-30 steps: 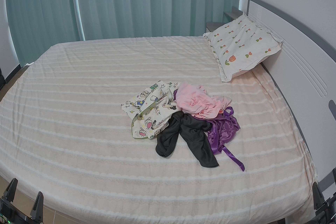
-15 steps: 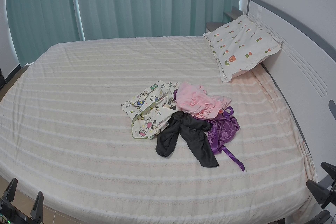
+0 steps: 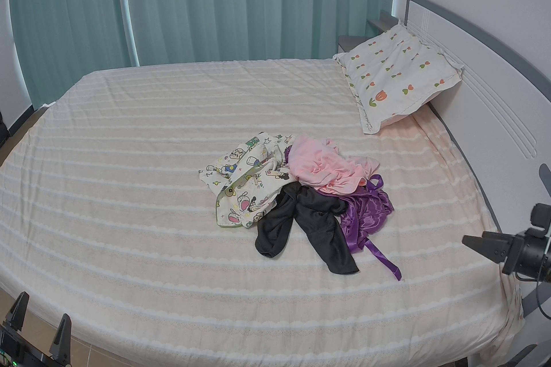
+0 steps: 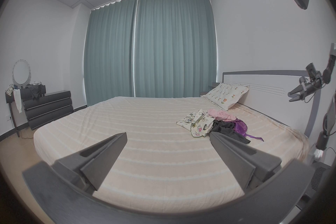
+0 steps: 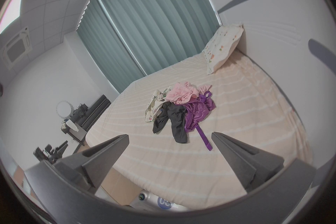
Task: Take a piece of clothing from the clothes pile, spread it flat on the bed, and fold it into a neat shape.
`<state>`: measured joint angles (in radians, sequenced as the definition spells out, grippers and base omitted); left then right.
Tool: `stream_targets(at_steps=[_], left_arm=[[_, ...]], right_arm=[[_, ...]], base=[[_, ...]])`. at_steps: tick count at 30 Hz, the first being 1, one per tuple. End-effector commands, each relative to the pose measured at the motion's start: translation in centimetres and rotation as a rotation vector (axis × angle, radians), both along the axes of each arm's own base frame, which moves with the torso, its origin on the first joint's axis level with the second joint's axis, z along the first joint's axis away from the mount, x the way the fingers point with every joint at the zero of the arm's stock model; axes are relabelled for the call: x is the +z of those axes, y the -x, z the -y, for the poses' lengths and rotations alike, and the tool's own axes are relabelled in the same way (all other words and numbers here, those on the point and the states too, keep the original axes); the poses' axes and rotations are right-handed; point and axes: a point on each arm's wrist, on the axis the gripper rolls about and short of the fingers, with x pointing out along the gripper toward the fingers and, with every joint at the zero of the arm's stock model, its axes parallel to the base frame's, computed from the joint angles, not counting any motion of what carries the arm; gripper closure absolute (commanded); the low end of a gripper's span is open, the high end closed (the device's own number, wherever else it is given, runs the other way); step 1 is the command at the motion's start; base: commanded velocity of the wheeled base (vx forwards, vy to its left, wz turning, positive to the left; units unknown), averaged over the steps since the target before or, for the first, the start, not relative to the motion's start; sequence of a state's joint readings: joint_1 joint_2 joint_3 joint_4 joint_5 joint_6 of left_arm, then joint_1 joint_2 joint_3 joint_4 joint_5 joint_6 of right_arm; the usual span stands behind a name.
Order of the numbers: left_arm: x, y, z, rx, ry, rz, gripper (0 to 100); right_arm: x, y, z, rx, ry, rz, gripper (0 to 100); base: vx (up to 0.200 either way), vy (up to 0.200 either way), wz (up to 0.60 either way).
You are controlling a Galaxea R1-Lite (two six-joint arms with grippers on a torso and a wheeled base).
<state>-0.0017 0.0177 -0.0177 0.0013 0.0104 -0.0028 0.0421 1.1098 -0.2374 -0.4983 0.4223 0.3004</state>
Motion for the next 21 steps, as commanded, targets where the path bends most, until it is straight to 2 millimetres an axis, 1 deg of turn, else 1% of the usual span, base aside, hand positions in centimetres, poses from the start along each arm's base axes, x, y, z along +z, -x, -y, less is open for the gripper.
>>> stream_targets(at_steps=[1, 3, 4, 7, 8, 9, 10, 11, 13, 14, 17, 18, 19, 21], left_arm=[[-0.5, 0.0, 0.0, 0.0, 0.0, 0.001, 0], [-0.5, 0.0, 0.0, 0.0, 0.0, 0.001, 0], [-0.5, 0.0, 0.0, 0.0, 0.0, 0.001, 0], [-0.5, 0.0, 0.0, 0.0, 0.0, 0.001, 0], [-0.5, 0.0, 0.0, 0.0, 0.0, 0.001, 0], [-0.5, 0.0, 0.0, 0.0, 0.0, 0.001, 0], [-0.5, 0.0, 0.0, 0.0, 0.0, 0.001, 0], [-0.5, 0.0, 0.0, 0.0, 0.0, 0.001, 0], [-0.5, 0.0, 0.0, 0.0, 0.0, 0.001, 0], [-0.5, 0.0, 0.0, 0.0, 0.0, 0.001, 0], [-0.5, 0.0, 0.0, 0.0, 0.0, 0.001, 0], [-0.5, 0.0, 0.0, 0.0, 0.0, 0.001, 0], [-0.5, 0.0, 0.0, 0.0, 0.0, 0.001, 0], [-0.5, 0.0, 0.0, 0.0, 0.0, 0.001, 0]], right_arm=[[-6.0, -8.7, -3.0, 0.019, -0.081, -0.24, 0], [-6.9, -9.4, -3.5, 0.013, -0.079, -0.252, 0], [-6.9, -9.4, -3.5, 0.013, -0.079, -0.252, 0], [-9.3, -11.0, -5.1, 0.021, -0.059, -0.276, 0], [-9.4, -11.1, -5.1, 0.021, -0.057, -0.279, 0], [-10.4, -11.7, -5.7, 0.015, -0.05, -0.294, 0], [-10.6, -11.8, -5.8, 0.014, -0.048, -0.295, 0], [-11.5, -12.2, -6.4, 0.011, -0.039, -0.311, 0], [-12.6, -12.7, -7.3, 0.012, -0.034, -0.328, 0], [-12.6, -12.7, -7.3, 0.012, -0.034, -0.328, 0], [-14.3, -14.3, -8.7, -0.007, -0.021, -0.326, 0], [-14.7, -14.7, -8.9, -0.019, -0.012, -0.325, 0], [-14.7, -14.7, -8.9, -0.019, -0.012, -0.325, 0], [-15.9, -15.9, -9.9, -0.051, 0.015, -0.318, 0]], base=[[0.0, 0.0, 0.0], [0.0, 0.0, 0.0], [0.0, 0.0, 0.0], [0.0, 0.0, 0.0], [0.0, 0.0, 0.0], [0.0, 0.0, 0.0], [0.0, 0.0, 0.0], [0.0, 0.0, 0.0], [0.0, 0.0, 0.0], [0.0, 0.0, 0.0], [0.0, 0.0, 0.0], [0.0, 0.0, 0.0], [0.0, 0.0, 0.0], [0.0, 0.0, 0.0]])
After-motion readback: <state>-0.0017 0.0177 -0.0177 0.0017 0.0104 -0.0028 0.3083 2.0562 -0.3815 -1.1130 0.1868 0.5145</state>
